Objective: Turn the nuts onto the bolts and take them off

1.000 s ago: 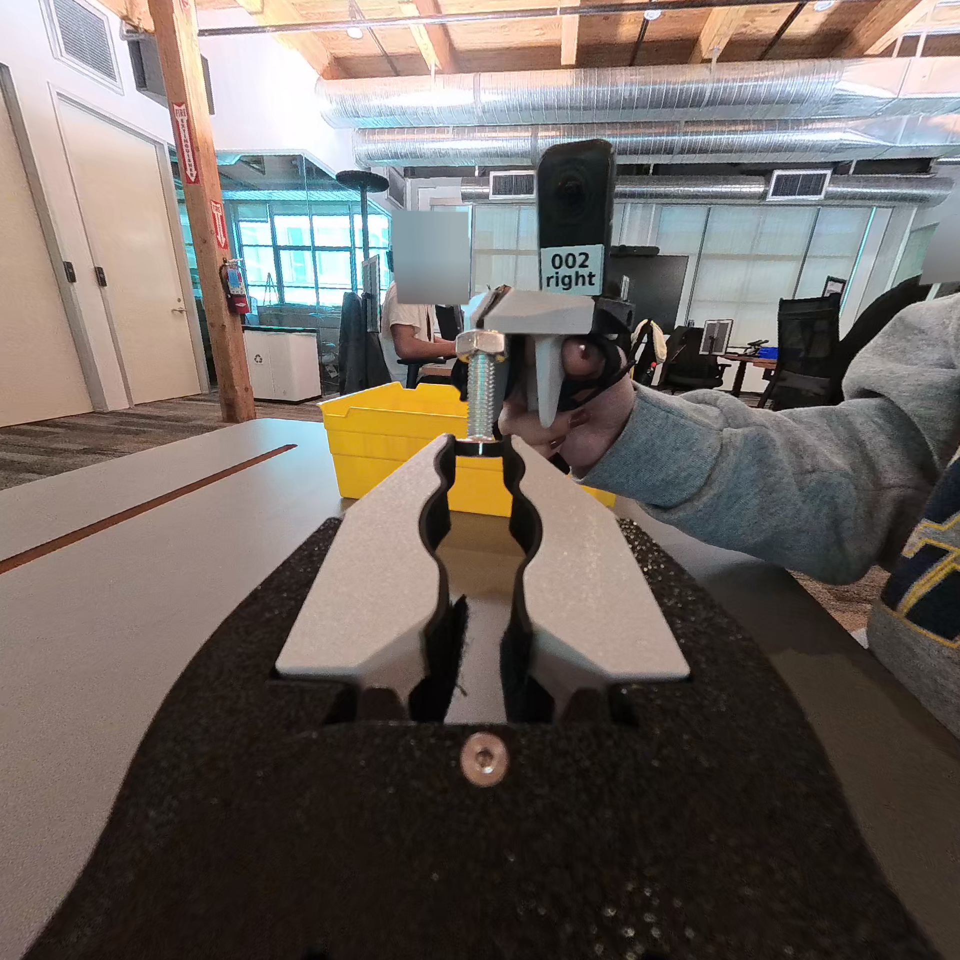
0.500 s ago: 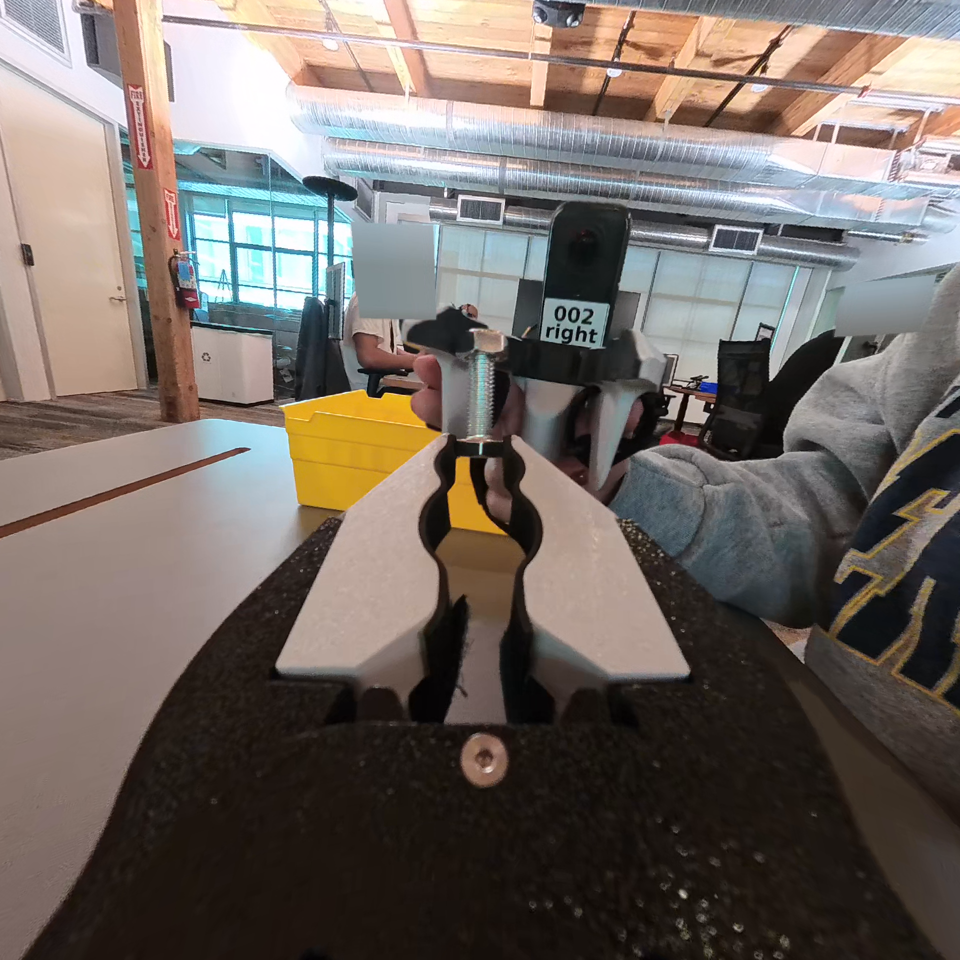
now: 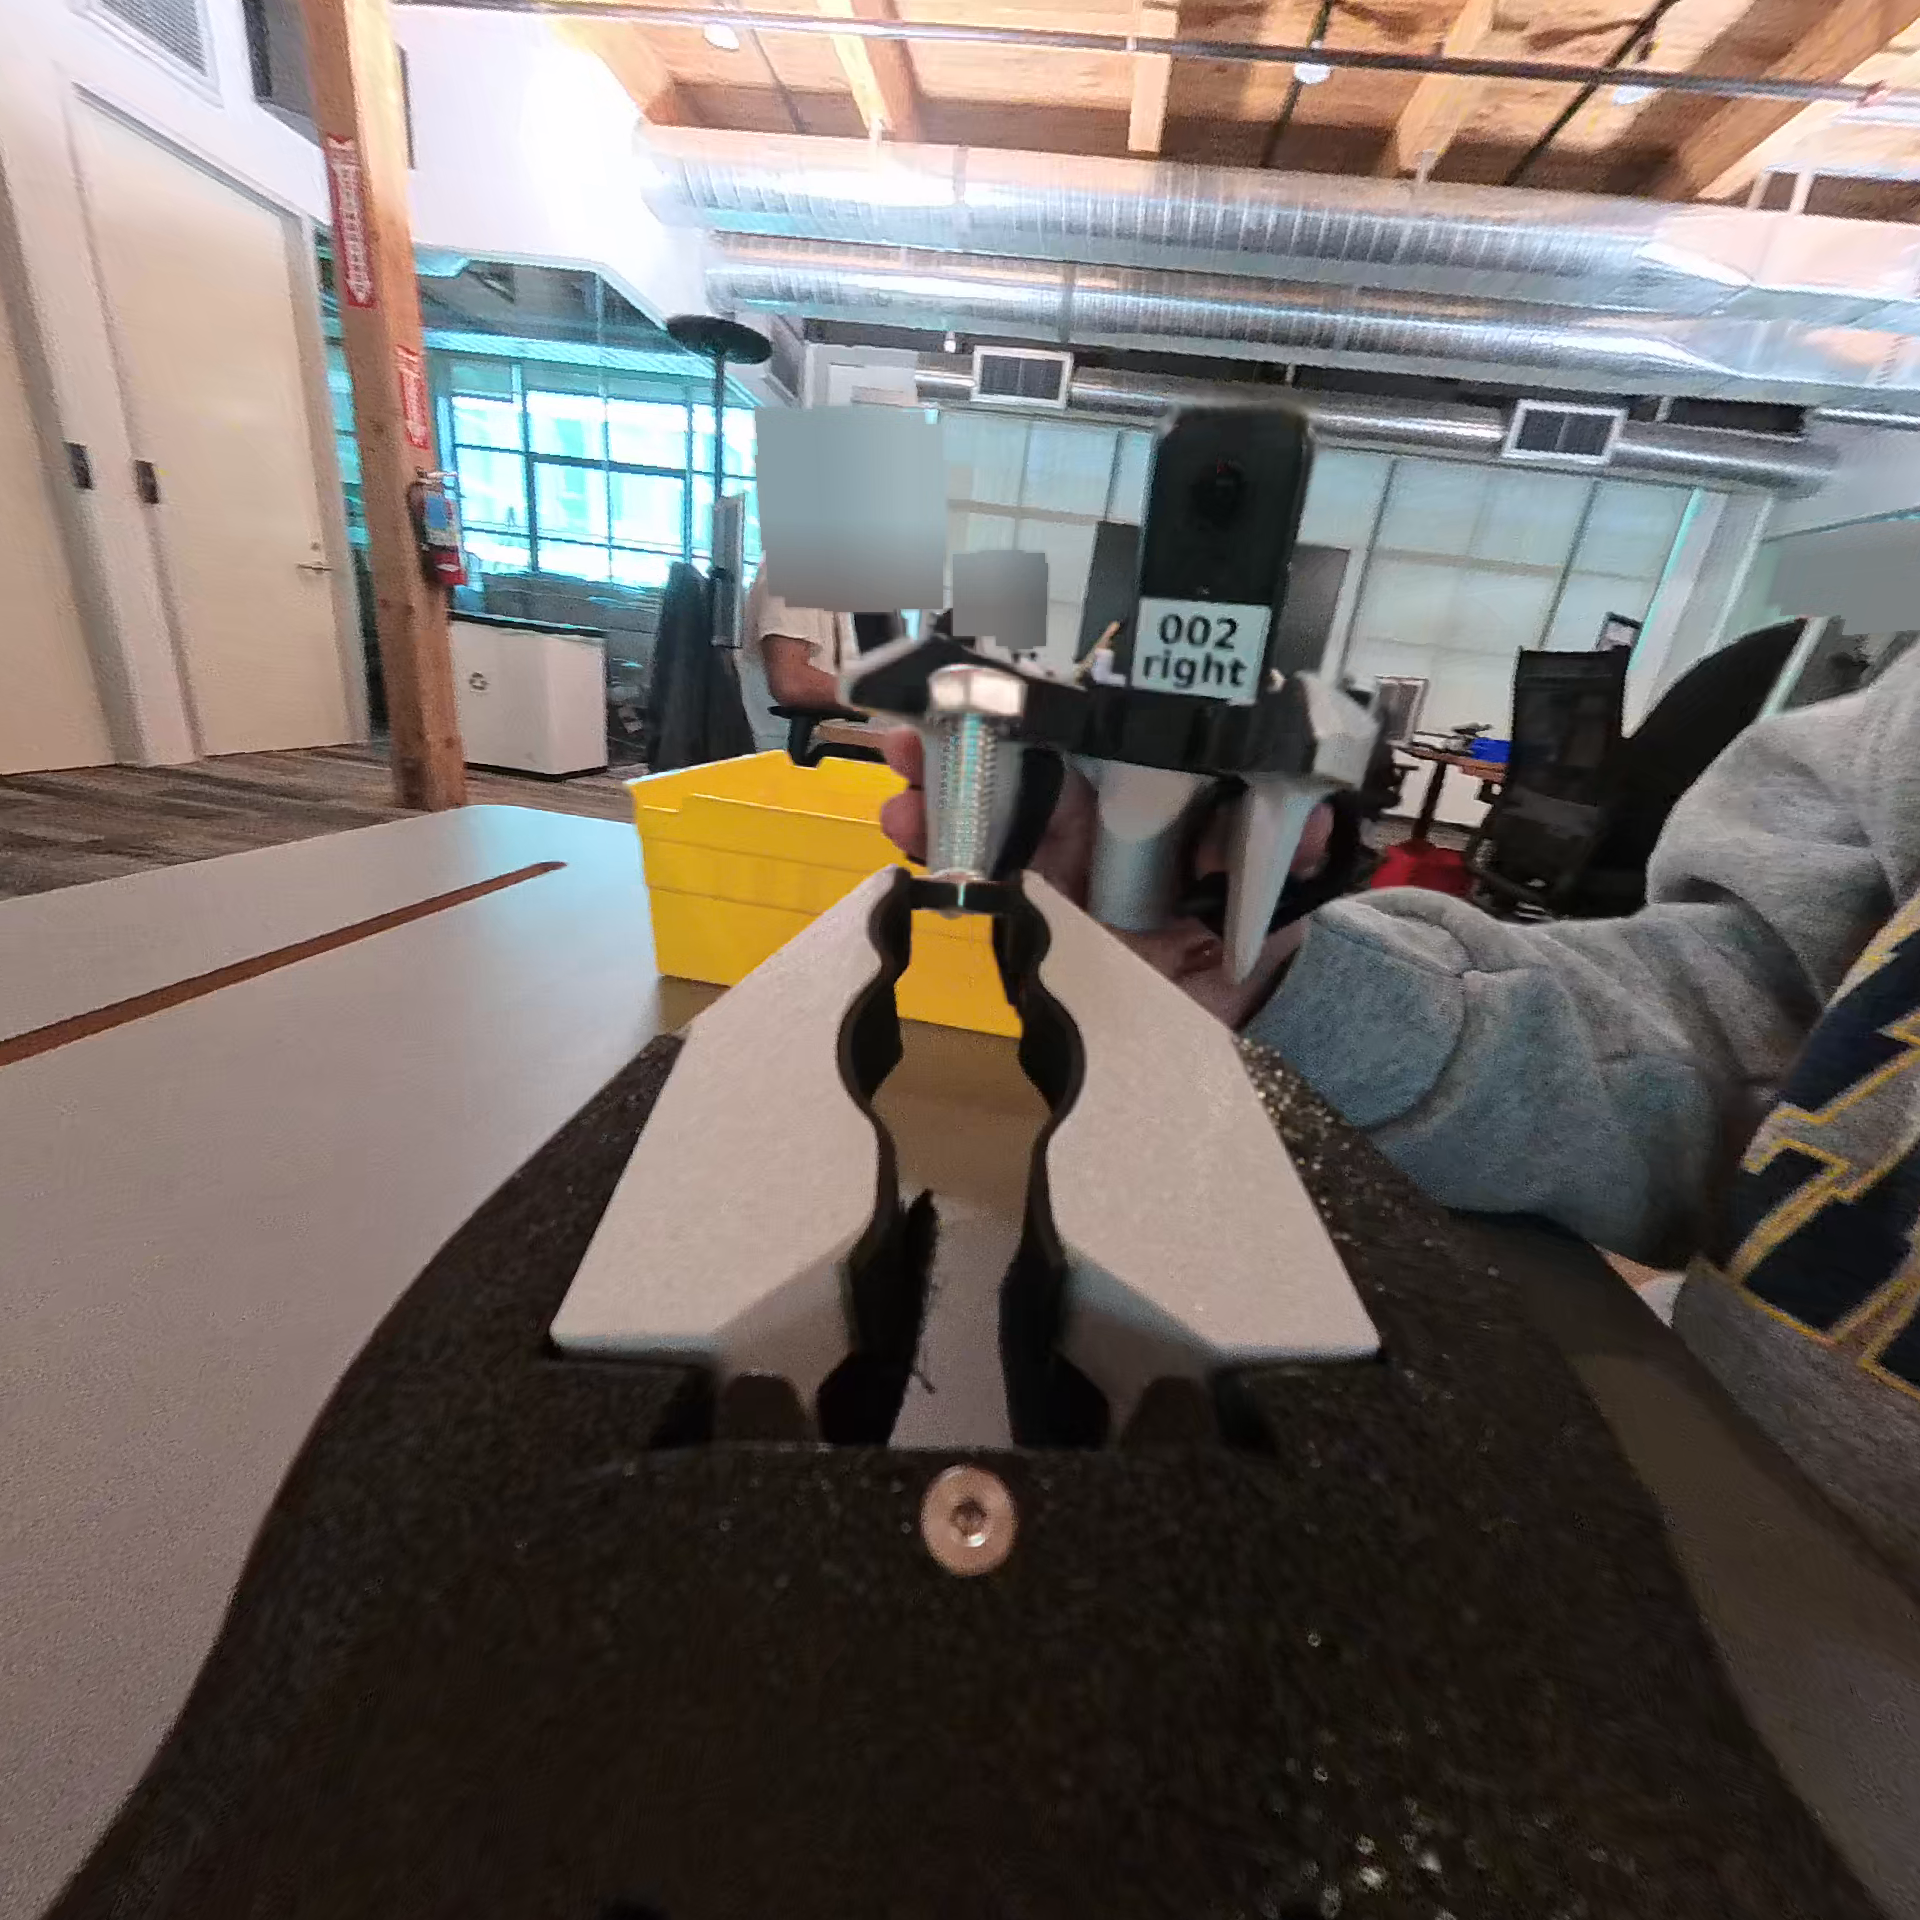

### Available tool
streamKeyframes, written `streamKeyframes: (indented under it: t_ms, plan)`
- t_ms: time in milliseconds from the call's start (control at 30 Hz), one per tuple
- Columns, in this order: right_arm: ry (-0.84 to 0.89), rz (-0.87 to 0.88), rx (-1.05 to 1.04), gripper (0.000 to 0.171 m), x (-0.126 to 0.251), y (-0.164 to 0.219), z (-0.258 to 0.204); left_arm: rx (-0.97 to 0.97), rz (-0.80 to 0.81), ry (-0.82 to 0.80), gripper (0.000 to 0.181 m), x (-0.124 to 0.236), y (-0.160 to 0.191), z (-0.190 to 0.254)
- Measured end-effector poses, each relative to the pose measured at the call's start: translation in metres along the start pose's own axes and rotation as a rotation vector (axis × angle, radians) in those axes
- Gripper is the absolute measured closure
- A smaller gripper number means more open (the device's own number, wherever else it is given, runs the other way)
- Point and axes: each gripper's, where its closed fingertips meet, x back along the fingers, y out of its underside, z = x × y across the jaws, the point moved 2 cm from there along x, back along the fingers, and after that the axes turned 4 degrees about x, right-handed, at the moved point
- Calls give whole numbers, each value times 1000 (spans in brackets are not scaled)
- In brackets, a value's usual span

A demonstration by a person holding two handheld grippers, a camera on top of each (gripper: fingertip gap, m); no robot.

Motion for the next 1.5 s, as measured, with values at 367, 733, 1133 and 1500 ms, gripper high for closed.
streamKeyframes:
  t_ms: [367, 733, 1133, 1500]
  plan:
    - [22, 52, -25, 102, -11, 9, 7, 15, -7, -39, 166, 4, 1, -9]
    - [21, 118, -89, 103, -18, 11, 13, 49, -32, -42, 166, 3, 5, -12]
    - [29, 146, -114, 105, -14, 12, 17, 101, -51, -29, 166, 3, 8, -15]
    - [14, 150, -147, 102, -15, 17, 16, 120, -68, -4, 166, 4, 9, -12]
